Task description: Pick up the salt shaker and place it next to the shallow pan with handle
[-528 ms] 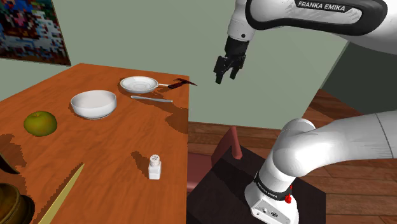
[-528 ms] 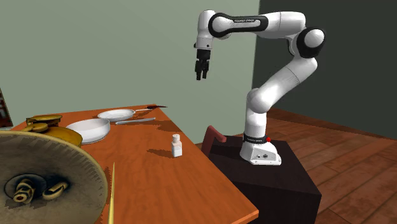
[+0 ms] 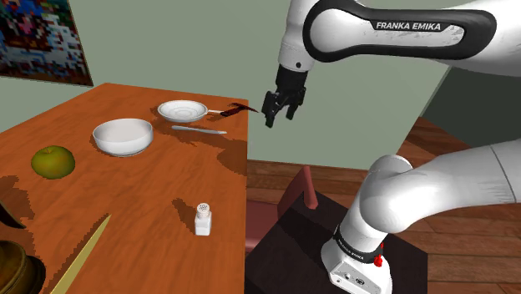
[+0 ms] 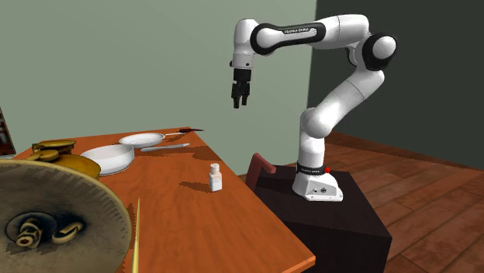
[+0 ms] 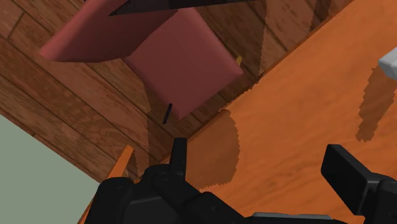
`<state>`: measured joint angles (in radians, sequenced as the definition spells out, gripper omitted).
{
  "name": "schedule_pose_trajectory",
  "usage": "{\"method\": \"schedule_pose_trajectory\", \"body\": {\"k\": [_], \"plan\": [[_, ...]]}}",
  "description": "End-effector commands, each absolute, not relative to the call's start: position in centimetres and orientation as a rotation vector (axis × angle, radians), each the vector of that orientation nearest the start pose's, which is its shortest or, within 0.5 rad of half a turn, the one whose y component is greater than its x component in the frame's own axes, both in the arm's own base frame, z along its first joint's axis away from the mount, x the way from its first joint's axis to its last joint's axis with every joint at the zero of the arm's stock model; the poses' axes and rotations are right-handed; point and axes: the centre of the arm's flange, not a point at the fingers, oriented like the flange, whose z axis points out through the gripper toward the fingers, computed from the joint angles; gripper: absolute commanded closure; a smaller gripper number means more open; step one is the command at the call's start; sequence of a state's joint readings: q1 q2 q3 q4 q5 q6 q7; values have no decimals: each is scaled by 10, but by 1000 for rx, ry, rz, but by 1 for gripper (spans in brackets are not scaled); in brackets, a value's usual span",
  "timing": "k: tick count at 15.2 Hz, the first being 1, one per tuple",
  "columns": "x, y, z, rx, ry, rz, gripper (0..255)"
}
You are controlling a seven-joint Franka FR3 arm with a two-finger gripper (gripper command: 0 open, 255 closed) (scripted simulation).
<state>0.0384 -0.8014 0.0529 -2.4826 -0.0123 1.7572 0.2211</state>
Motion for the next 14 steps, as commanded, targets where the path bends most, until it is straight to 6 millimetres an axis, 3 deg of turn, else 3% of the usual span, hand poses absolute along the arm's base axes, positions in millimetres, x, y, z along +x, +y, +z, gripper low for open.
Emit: {"method": "schedule_pose_trajectory", "body": {"k": [1,14], "plan": [[321,56,541,-3167,220,-121,0],[345,202,458,-3157,177,-61,0]]}}
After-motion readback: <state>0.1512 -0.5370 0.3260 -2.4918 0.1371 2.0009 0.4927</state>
